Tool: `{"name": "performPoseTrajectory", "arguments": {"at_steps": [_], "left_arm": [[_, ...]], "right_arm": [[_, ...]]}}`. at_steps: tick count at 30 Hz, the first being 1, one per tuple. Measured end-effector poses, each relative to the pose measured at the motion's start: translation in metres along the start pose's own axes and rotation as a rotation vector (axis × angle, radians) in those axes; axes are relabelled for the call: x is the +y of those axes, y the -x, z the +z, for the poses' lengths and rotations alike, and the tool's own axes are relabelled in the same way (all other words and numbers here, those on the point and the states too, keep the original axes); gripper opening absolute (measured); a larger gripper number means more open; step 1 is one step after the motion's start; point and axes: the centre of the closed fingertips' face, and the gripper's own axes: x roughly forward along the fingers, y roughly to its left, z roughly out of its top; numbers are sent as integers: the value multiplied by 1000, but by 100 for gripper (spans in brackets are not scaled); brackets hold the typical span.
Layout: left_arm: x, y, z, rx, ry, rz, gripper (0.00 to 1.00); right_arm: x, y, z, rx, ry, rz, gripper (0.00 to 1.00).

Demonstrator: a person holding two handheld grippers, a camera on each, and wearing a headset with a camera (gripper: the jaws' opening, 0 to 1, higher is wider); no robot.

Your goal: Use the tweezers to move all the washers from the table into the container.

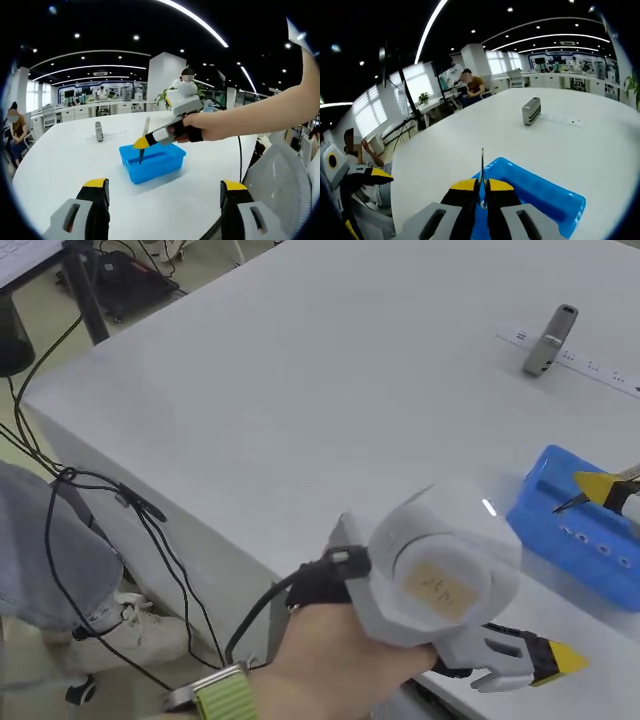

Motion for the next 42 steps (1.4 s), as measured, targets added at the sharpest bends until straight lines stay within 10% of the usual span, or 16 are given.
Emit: {"name": "performPoseTrajectory", "arguments": {"at_steps": [18,29,36,39,42], "left_arm": [[-8,1,5,-24,14,-38,91],[-11,5,8,-30,51,-97,62],[-35,10,19,-6,72,-375,26],[-44,11,25,27,-45,-460,3],[-53,6,29,38,-110,-496,2]], "right_arm": [[-13,-6,-10,18,103,-40,4],[58,62,17,-91,272,79,4],[88,96,-42,111,341,215,4],[95,105,-70,202,357,249,4],[106,111,-92,281,411,285,4]]}}
